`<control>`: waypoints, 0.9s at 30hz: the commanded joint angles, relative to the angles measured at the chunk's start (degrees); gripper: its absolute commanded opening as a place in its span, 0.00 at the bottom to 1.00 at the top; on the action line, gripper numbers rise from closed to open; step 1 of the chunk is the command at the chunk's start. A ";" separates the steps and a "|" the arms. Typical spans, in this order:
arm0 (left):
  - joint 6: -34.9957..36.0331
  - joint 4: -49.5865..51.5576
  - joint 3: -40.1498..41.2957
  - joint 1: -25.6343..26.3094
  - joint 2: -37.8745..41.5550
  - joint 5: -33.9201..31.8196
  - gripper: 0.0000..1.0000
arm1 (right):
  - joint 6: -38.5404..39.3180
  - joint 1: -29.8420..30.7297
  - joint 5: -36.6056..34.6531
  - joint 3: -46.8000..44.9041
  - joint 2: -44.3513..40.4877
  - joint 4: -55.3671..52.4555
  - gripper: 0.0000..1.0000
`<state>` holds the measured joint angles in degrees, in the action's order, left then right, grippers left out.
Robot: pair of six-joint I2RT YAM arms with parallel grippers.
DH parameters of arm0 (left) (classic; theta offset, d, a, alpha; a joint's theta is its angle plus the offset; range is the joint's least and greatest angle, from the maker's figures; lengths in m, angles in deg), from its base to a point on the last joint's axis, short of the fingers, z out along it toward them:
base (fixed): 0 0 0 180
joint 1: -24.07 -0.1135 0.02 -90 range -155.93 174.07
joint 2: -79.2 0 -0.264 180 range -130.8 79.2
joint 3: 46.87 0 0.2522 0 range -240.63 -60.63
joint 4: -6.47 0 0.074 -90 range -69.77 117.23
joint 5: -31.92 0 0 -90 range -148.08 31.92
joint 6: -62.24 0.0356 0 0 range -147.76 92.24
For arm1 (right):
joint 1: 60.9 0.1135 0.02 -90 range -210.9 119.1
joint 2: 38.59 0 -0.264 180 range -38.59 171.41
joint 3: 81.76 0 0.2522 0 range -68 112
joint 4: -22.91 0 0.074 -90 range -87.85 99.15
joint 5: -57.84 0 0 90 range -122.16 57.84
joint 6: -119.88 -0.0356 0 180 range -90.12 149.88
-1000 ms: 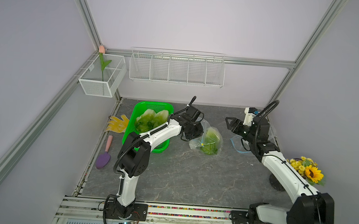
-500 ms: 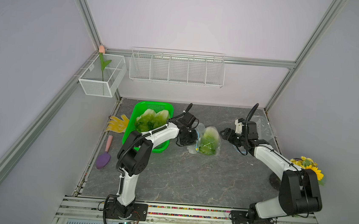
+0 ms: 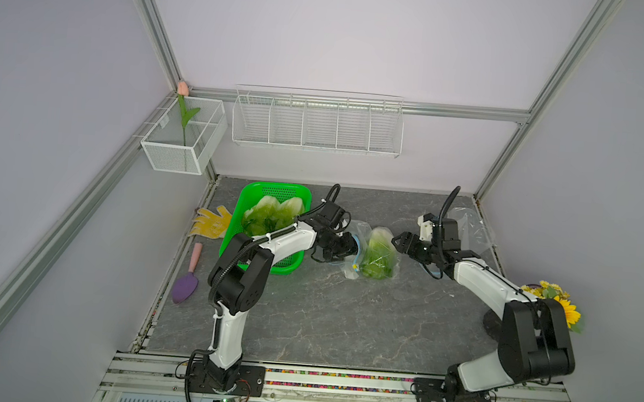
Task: Open the zip-top bag and take out the chinese cabbages
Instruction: Pick up the Chinese cabbage from the zipper food storage bag.
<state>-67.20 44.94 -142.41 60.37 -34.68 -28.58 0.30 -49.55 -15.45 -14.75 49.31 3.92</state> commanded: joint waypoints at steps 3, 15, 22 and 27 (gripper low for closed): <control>-0.61 -9.24 2.68 -0.61 2.23 9.45 0.91 | 1.26 0.07 1.99 0.33 1.40 0.72 0.75; 1.90 -4.64 0.17 -0.52 -2.74 5.19 0.21 | 1.51 0.07 3.77 1.48 4.13 -1.57 0.65; 2.66 -3.53 -0.84 -0.26 -4.94 4.69 0.14 | 2.13 2.11 4.46 3.58 8.82 -7.08 0.54; 3.05 -3.68 -0.13 -0.26 -4.66 4.34 0.18 | -0.07 2.36 1.79 3.32 12.63 -6.26 0.27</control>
<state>-65.04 40.70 -141.91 59.75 -38.94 -23.67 0.89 -47.62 -11.93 -11.44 59.23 0.88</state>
